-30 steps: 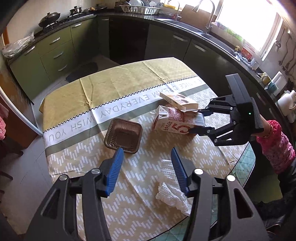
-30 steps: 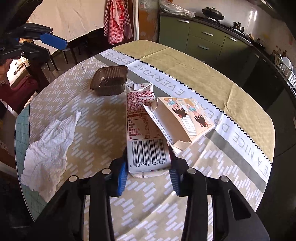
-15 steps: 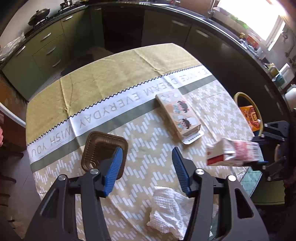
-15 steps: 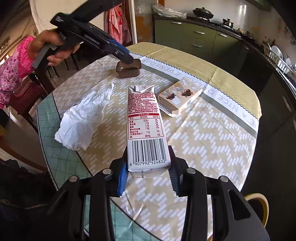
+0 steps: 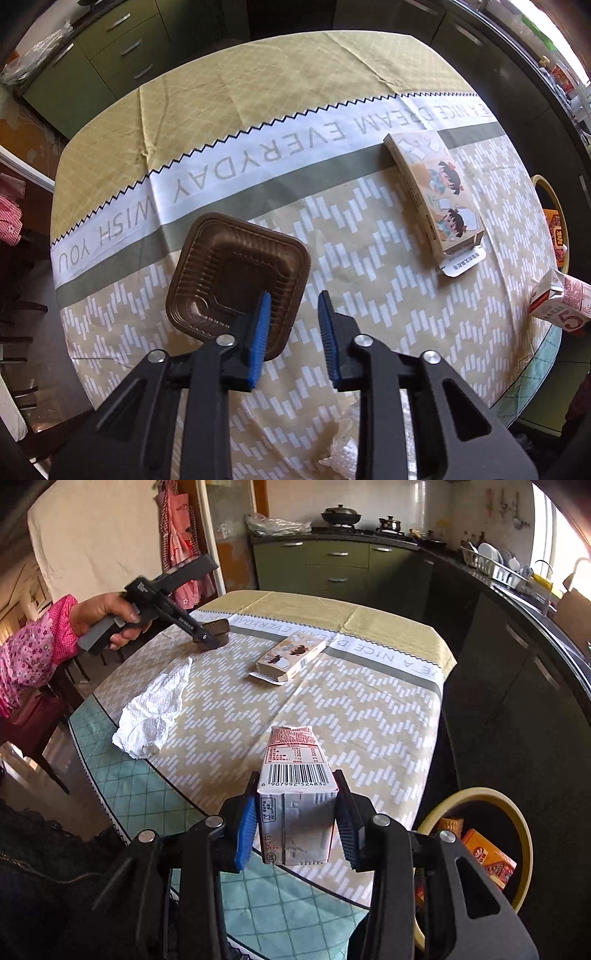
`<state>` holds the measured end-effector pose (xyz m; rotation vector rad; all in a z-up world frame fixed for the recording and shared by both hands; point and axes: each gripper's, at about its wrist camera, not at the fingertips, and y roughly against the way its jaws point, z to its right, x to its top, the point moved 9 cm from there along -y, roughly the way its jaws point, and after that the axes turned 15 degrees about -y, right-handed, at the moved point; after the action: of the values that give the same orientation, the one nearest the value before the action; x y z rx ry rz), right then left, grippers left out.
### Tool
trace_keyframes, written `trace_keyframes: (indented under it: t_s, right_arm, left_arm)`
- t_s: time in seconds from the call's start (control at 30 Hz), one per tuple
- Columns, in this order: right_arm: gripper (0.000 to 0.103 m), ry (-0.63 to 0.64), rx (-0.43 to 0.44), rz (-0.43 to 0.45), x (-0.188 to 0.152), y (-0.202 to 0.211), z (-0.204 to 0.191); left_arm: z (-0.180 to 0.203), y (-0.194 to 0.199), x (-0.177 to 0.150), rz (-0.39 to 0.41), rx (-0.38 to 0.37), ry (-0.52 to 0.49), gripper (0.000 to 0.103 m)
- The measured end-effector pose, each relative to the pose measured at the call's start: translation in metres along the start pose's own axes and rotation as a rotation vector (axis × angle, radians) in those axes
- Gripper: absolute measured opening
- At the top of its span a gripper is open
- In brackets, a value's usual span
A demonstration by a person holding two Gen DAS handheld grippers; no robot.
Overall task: Collect trash
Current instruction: 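Carry the milk carton to the bin and open the right gripper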
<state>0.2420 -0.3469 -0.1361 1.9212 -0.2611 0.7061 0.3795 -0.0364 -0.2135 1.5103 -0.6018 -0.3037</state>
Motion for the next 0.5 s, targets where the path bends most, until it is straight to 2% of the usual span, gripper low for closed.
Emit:
trace_keyframes:
  t_s: [0.03, 0.13, 0.33, 0.5]
  right_arm:
    - [0.038, -0.019, 0.001, 0.014, 0.0, 0.006, 0.004]
    - [0.038, -0.071, 0.011, 0.049, 0.0, 0.026, 0.014]
    - [0.038, -0.166, 0.049, 0.105, 0.009, 0.056, 0.031]
    - [0.038, -0.171, 0.078, 0.108, 0.014, 0.06, 0.025]
  left_arm:
    - [0.0, -0.001, -0.001, -0.003, -0.006, 0.0, 0.01]
    - [-0.001, -0.003, -0.004, 0.003, -0.001, -0.006, 0.007]
    - [0.012, 0.012, -0.006, 0.046, 0.002, -0.028, 0.005]
    - [0.019, 0.027, -0.007, 0.076, 0.007, -0.046, 0.004]
